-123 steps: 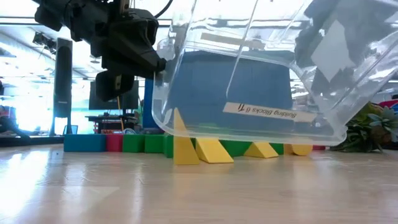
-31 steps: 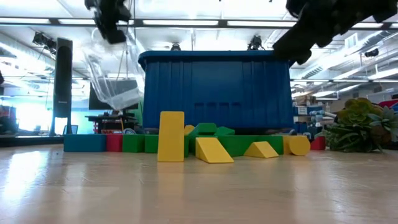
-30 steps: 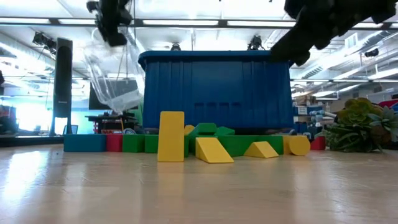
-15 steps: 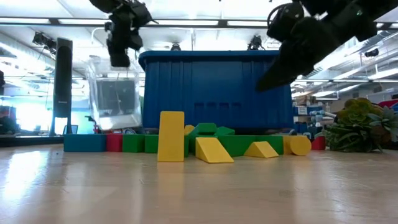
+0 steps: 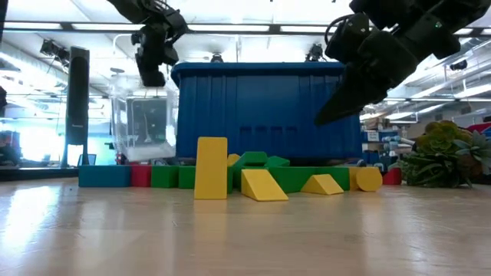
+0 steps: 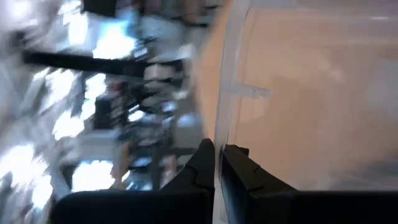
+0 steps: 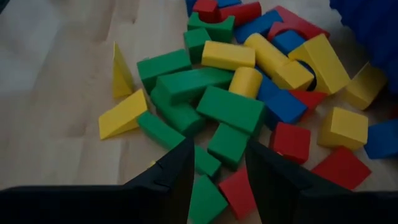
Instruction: Sort Items/Unsort Items
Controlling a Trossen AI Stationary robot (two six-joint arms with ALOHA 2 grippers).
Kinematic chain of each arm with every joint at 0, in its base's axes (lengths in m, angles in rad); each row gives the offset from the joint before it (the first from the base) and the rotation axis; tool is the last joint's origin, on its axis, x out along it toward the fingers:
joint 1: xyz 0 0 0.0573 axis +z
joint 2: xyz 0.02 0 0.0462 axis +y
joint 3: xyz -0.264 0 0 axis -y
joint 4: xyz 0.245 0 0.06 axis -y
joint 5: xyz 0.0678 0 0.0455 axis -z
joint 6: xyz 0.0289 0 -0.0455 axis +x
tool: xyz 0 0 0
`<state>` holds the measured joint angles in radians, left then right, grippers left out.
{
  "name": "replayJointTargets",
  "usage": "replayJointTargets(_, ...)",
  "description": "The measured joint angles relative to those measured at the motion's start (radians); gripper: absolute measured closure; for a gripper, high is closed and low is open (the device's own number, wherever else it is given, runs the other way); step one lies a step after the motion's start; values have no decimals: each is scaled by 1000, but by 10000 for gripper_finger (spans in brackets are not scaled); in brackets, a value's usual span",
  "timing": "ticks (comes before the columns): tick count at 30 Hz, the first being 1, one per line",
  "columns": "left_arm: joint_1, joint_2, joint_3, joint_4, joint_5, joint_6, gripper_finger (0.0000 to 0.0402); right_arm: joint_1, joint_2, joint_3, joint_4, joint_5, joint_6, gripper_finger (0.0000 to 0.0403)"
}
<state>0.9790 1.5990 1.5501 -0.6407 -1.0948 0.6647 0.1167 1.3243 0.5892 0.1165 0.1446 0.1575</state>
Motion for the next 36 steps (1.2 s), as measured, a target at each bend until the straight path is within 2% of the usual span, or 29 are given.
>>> replayJointTargets(2,4,-1,8,82,-11,20,383,-2,0,0,11,-1,-2,259)
replayJointTargets(5,12,-20,14,261,-26,129,383,-7,0,0,14,1,-1,259)
replayJointTargets(7,23,-20,10,302,3,158,383,-7,0,0,17,0,0,259)
replayJointTargets(10,36,13,-9,278,31,175,383,0,0,0,16,0,6,259)
replayJointTargets(15,48,80,-3,300,-41,240,383,5,0,0,16,0,6,259)
replayJointTargets(23,62,230,-3,307,-10,246,383,5,-1,0,15,-15,0,259)
replayJointTargets(27,63,280,4,321,-38,228,382,0,-1,0,16,-17,-2,259)
replayJointTargets(32,35,284,3,256,-39,147,372,-3,-1,0,14,-69,0,259)
replayJointTargets(36,9,256,1,212,-15,96,339,-21,-1,0,20,-63,6,259)
